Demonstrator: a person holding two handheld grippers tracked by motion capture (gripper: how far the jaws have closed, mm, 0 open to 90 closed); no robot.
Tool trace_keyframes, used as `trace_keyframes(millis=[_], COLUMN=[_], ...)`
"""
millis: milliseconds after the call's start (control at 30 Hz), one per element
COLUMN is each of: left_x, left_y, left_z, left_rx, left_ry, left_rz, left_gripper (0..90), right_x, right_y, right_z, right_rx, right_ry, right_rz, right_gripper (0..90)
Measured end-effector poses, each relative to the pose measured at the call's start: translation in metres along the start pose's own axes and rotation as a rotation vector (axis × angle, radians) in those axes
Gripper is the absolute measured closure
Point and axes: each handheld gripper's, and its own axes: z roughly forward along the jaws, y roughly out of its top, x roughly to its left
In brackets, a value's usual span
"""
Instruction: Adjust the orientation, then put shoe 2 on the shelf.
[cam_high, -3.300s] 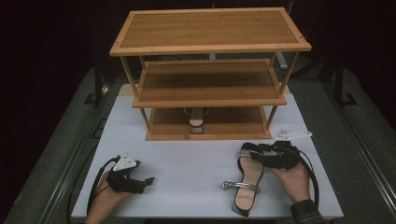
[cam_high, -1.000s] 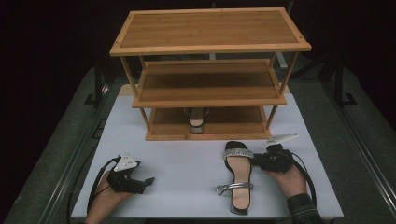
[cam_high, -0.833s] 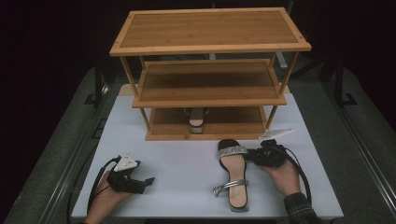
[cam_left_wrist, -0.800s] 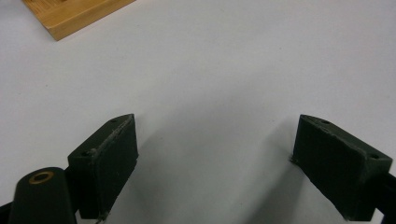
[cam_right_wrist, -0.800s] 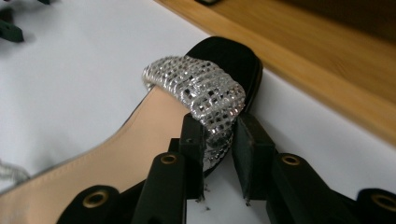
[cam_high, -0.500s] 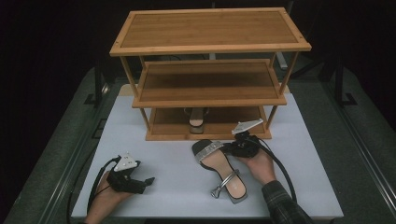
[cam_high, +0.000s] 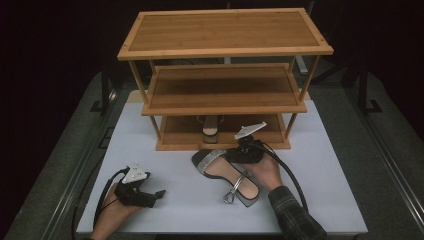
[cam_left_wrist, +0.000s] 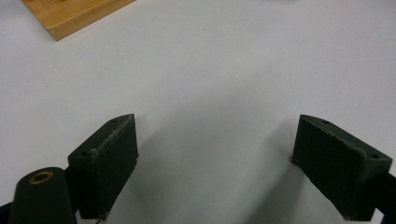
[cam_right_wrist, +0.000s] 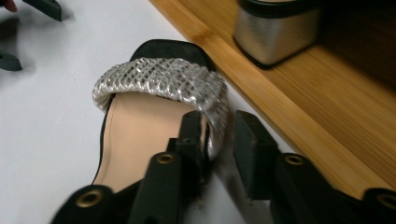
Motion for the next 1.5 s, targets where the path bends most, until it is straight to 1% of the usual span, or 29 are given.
trace_keyframes(millis=[33,100,167,200,233,267,300,333,400,433,567,700,767,900,1000,1133,1233,1300,1333,1400,1433,1500], left_x=[0.000,0.000,0.000,0.000,0.000,0.000,0.000,0.000,0.000,0.000,0.000,0.000,0.000,0.000,0.000,0.000,0.000,0.000,0.000,0.000,0.000,0.000], left_y=[0.000,0.000,0.000,0.000,0.000,0.000,0.000,0.000,0.000,0.000,0.000,0.000,0.000,0.000,0.000,0.000,0.000,0.000,0.000,0.000,0.000,0.000], left_z=[0.000,0.000,0.000,0.000,0.000,0.000,0.000,0.000,0.000,0.000,0.000,0.000,0.000,0.000,0.000,0.000,0.000,0.000,0.000,0.000,0.000,0.000], left_rx=[0.000,0.002,0.000,0.000,0.000,0.000,0.000,0.000,0.002,0.002,-0.001,-0.001,-0.001,0.001,0.002,0.003,0.003,0.003,0.003,0.003,0.003,0.003], left_ry=[0.000,-0.001,0.000,0.000,0.000,0.000,0.001,0.001,0.002,0.002,0.004,0.004,0.004,0.004,0.001,0.001,0.000,0.000,0.000,0.000,0.000,0.000], left_rz=[0.000,0.001,0.001,0.001,0.001,0.001,0.003,0.003,0.003,0.003,0.003,0.003,0.001,0.004,0.004,0.004,0.004,0.004,0.004,0.004,0.003,0.003], left_gripper=[13.2,13.2,13.2,13.2,13.2,13.2,13.2,13.2,13.2,13.2,13.2,13.2,13.2,13.2,13.2,13.2,13.2,13.2,13.3,13.2,13.3,13.3], right_x=[-0.001,-0.003,-0.003,-0.003,-0.004,-0.005,-0.004,-0.002,0.000,0.003,0.011,0.021,0.027,0.040,0.051,0.062,0.068,0.072,0.072,0.070,0.069,0.068], right_y=[-0.001,-0.004,-0.009,-0.012,-0.015,-0.018,-0.020,-0.024,-0.031,-0.035,-0.051,-0.067,-0.074,-0.084,-0.087,-0.089,-0.088,-0.087,-0.087,-0.088,-0.089,-0.089], right_z=[-0.005,-0.016,-0.027,-0.033,-0.038,-0.043,-0.047,-0.054,-0.064,-0.069,-0.087,-0.099,-0.103,-0.106,-0.103,-0.094,-0.083,-0.075,-0.073,-0.070,-0.070,-0.072], right_rx=[0.005,-0.003,-0.036,-0.039,-0.034,-0.033,-0.039,-0.050,-0.054,-0.057,-0.080,-0.092,-0.093,-0.101,-0.092,-0.073,-0.040,-0.009,0.000,0.010,0.005,0.002], right_ry=[-0.011,-0.031,-0.069,-0.077,-0.079,-0.070,-0.068,-0.080,-0.088,-0.089,-0.072,-0.073,-0.062,-0.038,-0.022,0.004,0.017,0.002,0.003,-0.009,0.000,-0.021], right_rz=[0.017,0.028,0.035,0.045,0.058,0.068,0.071,0.067,0.073,0.081,0.106,0.111,0.112,0.116,0.099,0.088,0.079,0.062,0.061,0.055,0.064,0.055], right_gripper=[64.3,56.4,53.2,51.3,50.3,50.3,50.1,48.8,44.6,44.0,37.0,30.5,29.9,28.0,27.3,26.6,26.1,25.9,26.0,25.6,25.6,26.1])
